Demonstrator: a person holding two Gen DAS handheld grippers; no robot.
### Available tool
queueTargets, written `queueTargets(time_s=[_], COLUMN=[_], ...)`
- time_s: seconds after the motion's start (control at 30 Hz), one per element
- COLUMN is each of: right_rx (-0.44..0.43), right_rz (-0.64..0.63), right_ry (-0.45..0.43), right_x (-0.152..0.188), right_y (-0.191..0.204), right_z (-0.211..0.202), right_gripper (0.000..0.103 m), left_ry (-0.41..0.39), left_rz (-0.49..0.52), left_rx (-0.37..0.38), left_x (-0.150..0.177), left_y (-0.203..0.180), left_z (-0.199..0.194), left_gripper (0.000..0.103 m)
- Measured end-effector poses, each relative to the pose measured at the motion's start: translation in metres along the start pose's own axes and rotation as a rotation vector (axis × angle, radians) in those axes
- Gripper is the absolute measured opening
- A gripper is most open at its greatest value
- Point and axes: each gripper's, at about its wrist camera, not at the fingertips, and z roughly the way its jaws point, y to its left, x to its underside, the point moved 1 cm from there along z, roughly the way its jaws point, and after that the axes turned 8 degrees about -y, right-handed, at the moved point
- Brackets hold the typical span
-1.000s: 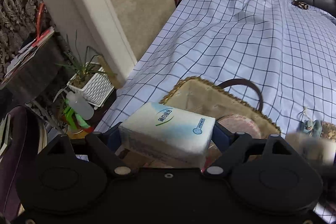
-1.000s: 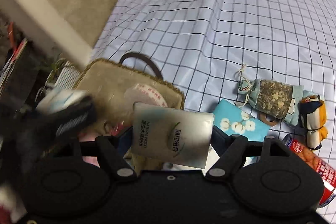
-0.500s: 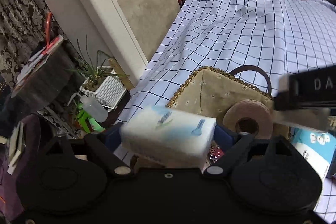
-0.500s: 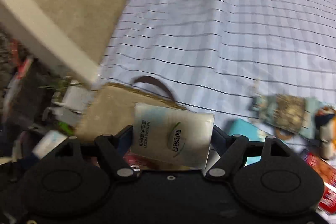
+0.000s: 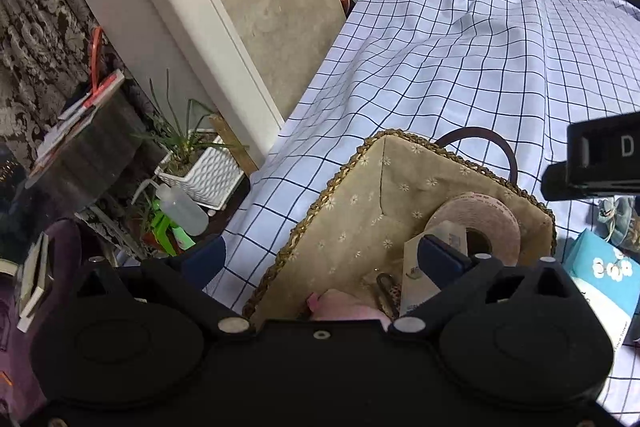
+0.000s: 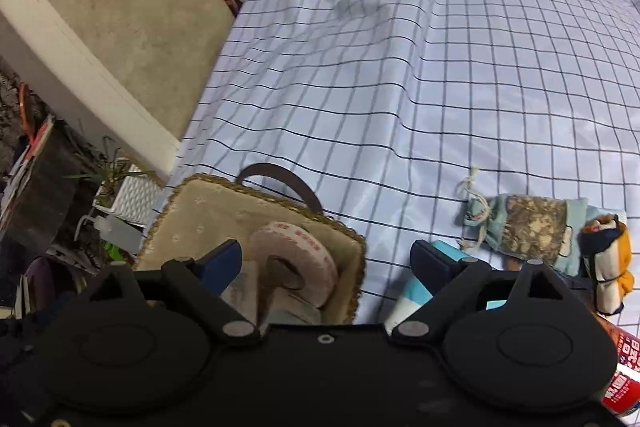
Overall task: Organize soft objects
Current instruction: 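Carry both tissue packs over the basket and open both grippers, then withdraw both grippers from the basket and reach the right gripper to the orange-white plush toy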
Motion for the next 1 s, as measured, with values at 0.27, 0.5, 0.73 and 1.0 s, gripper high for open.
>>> queueTargets(time_s=[0.27,0.5,0.73,1.0], right_rx=[0.06,0.14,0.264,0.408], right_rz=[-0.009,0.008,0.046,0.149], right_ry=[0.004,-0.022,-0.041,-0.027], right_x=[0.004,-0.001,0.0,0.015], right_y=[-0.005,-0.031,-0.09,-0.178], right_z=[-0.005,-0.022,-0.042,-0.058], right_gripper=[0.092,0.092,0.092,0.092], left_ry=[0.006,0.009,-0.007,-0.014], left_rz=[0.008,0.028,0.057,0.09], left_rx=[0.006,0.037,0.123,0.25], left_x=[-0.001,0.0,-0.001,0.0], left_y=[-0.005,-0.019,-0.045,-0.085], left_z=[0.0,-0.002,-0.013,-0.028], left_gripper=[0.1,0.1,0.1,0.1])
